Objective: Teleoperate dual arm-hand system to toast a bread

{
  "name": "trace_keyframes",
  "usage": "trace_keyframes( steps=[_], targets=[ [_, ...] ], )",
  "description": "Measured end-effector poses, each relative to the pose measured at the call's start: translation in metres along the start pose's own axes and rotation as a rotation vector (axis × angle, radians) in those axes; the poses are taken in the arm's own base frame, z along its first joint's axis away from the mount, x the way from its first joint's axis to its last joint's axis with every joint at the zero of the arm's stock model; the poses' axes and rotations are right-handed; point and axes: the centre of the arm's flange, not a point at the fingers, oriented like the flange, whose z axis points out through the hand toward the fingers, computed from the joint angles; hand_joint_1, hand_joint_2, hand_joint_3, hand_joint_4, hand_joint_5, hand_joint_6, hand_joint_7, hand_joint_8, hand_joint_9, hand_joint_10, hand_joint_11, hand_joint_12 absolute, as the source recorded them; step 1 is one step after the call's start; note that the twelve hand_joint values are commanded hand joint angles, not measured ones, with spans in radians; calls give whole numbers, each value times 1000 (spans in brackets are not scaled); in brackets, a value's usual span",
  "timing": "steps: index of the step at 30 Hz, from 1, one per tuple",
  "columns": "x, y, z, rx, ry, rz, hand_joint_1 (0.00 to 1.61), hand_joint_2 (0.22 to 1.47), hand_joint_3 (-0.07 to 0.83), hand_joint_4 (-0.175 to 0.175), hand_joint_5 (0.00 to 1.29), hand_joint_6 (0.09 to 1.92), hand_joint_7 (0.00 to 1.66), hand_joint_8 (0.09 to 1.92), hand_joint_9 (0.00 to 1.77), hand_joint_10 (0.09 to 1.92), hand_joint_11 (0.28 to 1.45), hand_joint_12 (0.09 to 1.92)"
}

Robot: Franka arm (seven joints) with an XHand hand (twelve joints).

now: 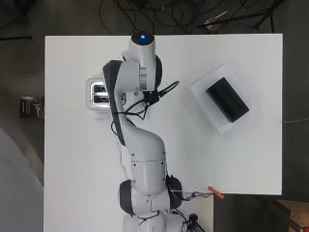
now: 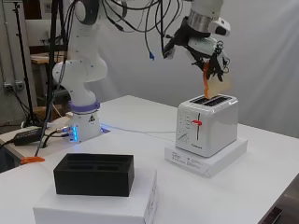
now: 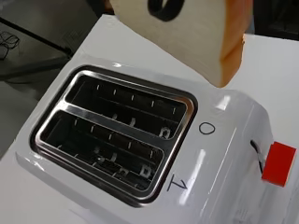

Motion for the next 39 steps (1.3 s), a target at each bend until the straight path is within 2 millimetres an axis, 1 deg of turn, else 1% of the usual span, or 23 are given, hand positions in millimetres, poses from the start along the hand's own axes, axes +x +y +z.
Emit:
trace_keyframes(
  steps=[1,2,3,4,7,8,9,11,14,16,18,21,22,23,26,28,30,32,35,39],
  targets=[
    [7,6,-1,16,2,-6,1246,1140,-1,-170,789,1125,1095,959,1460,87,848,87],
    [12,10,-7,12,8,-11,1244,1140,-1,-165,792,1122,1095,957,1457,87,850,87],
    [16,10,-18,-10,18,-17,1241,1139,-1,-157,794,1124,1094,955,1452,87,851,87],
    [20,6,-34,-50,30,-28,1239,1140,0,-150,795,1126,1092,954,1449,87,855,87],
    [33,-20,-83,-177,66,-61,1233,1143,1,-134,787,1153,1087,948,1440,87,863,93],
    [37,-26,-91,-205,71,-71,1231,1147,1,-138,777,1170,1082,953,1436,87,857,92],
    [44,-30,-93,-217,68,-83,1232,1150,1,-144,767,1183,1080,958,1435,87,856,93],
    [59,-24,-70,-174,40,-98,1232,1154,1,-151,753,1210,1080,951,1429,87,854,94],
    [73,-10,-16,-76,-13,-105,1242,1139,-3,-163,773,1196,1128,858,1434,87,841,91],
    [78,-8,19,-48,-47,-98,1246,1134,-2,-172,773,1198,1150,812,1439,87,836,90],
    [75,-12,56,-52,-63,-85,1253,1122,-1,-175,797,1149,1177,772,1468,87,853,105],
    [63,-26,95,-98,-61,-62,1259,1109,-1,-175,822,1111,1208,721,1489,87,864,130],
    [58,-29,103,-125,-53,-55,1260,1106,-1,-175,827,1106,1217,700,1490,87,861,138],
    [51,-33,106,-161,-40,-47,1261,1104,-1,-175,829,1107,1224,684,1489,87,857,143],
    [39,-45,95,-248,-7,-37,1260,1104,0,-175,822,1140,1232,647,1464,87,831,139],
    [34,-45,89,-263,-4,-25,1256,1106,1,-166,819,1170,1231,623,1439,87,810,130],
    [33,-45,80,-281,-7,-18,1252,1108,1,-155,818,1193,1229,604,1419,87,798,122],
    [31,-44,79,-280,-18,-11,1251,1110,1,-155,813,1208,1229,595,1401,87,788,114],
    [31,-37,89,-210,-43,-6,1253,1111,1,-167,805,1212,1230,596,1399,87,782,107],
    [36,-26,79,-129,-84,8,1254,1115,1,-175,792,1189,1212,664,1432,87,809,98]
  ],
)
